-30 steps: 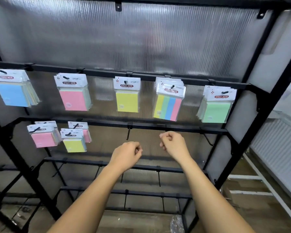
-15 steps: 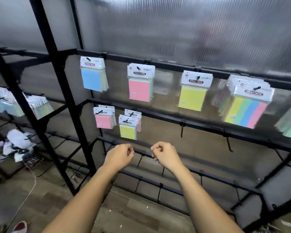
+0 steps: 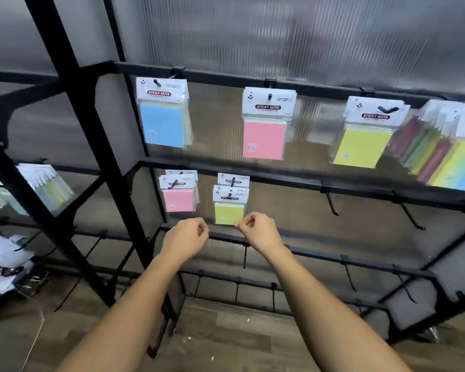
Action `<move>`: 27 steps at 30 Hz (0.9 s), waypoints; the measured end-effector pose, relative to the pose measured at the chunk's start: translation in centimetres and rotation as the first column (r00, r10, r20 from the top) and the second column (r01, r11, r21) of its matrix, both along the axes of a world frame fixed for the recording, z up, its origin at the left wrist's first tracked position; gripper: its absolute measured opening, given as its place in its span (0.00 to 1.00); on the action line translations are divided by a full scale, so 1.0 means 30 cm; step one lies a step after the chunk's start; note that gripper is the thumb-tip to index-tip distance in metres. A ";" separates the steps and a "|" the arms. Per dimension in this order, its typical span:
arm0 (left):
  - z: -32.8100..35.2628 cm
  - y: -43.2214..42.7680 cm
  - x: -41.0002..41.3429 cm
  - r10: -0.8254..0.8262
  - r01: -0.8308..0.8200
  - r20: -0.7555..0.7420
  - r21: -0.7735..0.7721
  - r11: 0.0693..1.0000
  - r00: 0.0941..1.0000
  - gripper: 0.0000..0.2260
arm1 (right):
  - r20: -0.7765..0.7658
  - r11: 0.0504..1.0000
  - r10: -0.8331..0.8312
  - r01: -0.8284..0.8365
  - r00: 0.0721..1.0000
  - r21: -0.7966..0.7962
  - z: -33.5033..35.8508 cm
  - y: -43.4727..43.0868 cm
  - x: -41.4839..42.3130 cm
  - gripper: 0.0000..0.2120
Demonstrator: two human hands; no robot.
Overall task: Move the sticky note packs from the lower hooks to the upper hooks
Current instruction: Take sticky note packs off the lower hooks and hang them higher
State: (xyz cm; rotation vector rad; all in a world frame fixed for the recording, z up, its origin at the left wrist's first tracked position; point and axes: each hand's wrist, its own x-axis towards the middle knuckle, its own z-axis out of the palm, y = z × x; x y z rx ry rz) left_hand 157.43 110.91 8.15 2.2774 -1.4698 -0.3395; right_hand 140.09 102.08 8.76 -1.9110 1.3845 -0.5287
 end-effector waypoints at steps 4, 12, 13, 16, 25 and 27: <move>-0.018 -0.044 0.063 -0.063 0.064 -0.014 0.029 0.998 0.998 0.06 | -0.046 0.993 -0.117 0.117 0.992 0.001 -0.023 -0.024 0.082 0.19; -0.046 -0.119 0.143 -0.161 0.161 -0.016 0.053 0.986 0.987 0.06 | -0.012 0.953 -0.303 0.303 0.953 -0.030 -0.048 -0.039 0.157 0.22; -0.048 -0.125 0.148 -0.169 0.170 -0.011 0.058 0.984 0.986 0.06 | 0.003 0.947 -0.319 0.319 0.948 -0.037 -0.048 -0.037 0.159 0.24; -0.053 -0.140 0.161 -0.190 0.190 -0.014 0.064 0.980 0.982 0.06 | 0.007 0.958 -0.283 0.283 0.959 -0.052 -0.051 -0.036 0.164 0.24; -0.034 -0.160 0.157 -0.225 0.223 0.055 0.042 0.974 0.973 0.06 | -0.062 0.975 -0.183 0.173 0.981 -0.139 -0.046 -0.007 0.141 0.16; -0.029 -0.161 0.159 -0.220 0.219 0.054 0.023 0.975 0.974 0.06 | -0.065 0.975 -0.188 0.178 0.980 -0.132 -0.032 0.006 0.121 0.12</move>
